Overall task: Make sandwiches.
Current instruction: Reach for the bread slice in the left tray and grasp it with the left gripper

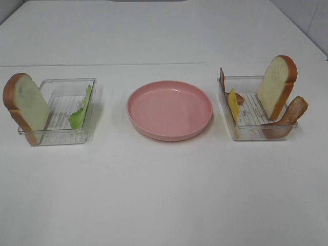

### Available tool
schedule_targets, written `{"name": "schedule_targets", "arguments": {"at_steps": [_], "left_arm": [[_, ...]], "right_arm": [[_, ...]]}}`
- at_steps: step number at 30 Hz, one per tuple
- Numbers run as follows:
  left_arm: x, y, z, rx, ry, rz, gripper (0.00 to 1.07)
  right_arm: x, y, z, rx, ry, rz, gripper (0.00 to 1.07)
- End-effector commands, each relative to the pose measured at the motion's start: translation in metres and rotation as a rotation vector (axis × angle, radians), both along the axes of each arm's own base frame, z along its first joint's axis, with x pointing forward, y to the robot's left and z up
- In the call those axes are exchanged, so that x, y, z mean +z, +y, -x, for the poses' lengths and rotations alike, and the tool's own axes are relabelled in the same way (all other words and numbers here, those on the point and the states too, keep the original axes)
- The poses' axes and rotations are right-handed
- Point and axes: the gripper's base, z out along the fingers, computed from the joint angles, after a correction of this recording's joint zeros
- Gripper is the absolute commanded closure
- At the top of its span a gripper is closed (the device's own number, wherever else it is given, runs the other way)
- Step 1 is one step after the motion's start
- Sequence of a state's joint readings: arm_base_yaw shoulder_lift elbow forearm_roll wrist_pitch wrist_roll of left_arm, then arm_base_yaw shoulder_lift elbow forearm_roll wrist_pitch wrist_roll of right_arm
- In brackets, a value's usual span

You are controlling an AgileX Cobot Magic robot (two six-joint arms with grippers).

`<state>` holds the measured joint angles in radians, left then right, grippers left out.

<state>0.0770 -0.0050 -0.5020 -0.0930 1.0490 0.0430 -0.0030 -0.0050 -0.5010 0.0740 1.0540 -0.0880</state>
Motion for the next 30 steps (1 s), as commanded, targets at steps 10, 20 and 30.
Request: {"name": "schedule_targets", "arguments": {"at_steps": [10,20,30], "left_arm": [[0.0,0.0,0.001,0.005,-0.028,0.0,0.09],[0.001,0.0,-0.001,0.006,-0.014,0.009,0.09],[0.057,0.003,-0.057,0.005,0.27,0.054,0.09]], "right_arm": [[0.0,0.0,0.002,-0.002,-0.018,0.002,0.21],[0.0,0.0,0.002,-0.002,-0.018,0.002,0.21],[0.0,0.0,0.002,-0.002,-0.018,0.002,0.21]]}}
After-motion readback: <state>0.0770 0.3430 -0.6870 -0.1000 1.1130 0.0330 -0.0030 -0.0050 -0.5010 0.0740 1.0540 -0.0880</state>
